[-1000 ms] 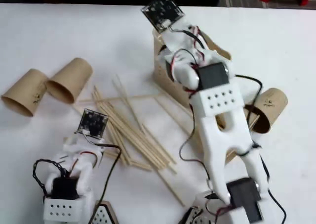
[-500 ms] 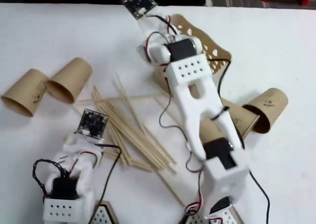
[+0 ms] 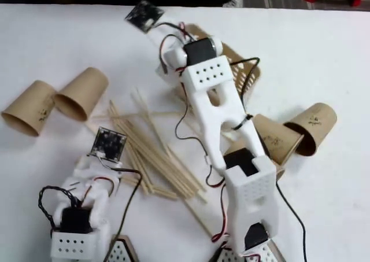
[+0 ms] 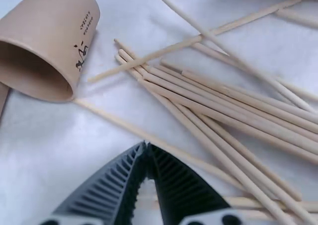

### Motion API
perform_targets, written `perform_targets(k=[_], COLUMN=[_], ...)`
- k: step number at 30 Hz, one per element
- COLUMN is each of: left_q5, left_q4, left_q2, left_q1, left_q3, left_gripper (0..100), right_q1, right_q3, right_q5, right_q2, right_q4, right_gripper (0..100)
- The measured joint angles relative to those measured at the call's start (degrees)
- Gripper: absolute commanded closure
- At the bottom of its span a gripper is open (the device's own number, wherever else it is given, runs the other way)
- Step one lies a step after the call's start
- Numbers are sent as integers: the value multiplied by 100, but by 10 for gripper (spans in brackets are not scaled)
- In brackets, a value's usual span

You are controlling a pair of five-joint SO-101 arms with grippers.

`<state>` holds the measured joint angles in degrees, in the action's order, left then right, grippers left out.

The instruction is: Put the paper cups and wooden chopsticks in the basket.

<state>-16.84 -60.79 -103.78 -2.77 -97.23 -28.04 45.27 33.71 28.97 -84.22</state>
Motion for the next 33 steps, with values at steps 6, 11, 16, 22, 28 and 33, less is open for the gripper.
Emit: perform_targets(k=[6,11,16,22,28,33], left_q5=[0,0,0,0,0,0], left_q4=[0,0,0,0,0,0], left_q2=[0,0,0,0,0,0], left_q1=[0,0,0,0,0,0], left_q3=[0,0,0,0,0,0], left_gripper=[976,976,976,976,976,976], right_q1=[-290,-308,-255,-88,158,738], right_q3=[229,246,246,246,167,-527], right_q5=[527,607,510,62,9,9], right_q2=[0,0,-53,-932,-2119,-3121], right_q4=[-782,-870,-967,-1143,-1371,-1371], right_gripper=[979,954,811,800,830,832])
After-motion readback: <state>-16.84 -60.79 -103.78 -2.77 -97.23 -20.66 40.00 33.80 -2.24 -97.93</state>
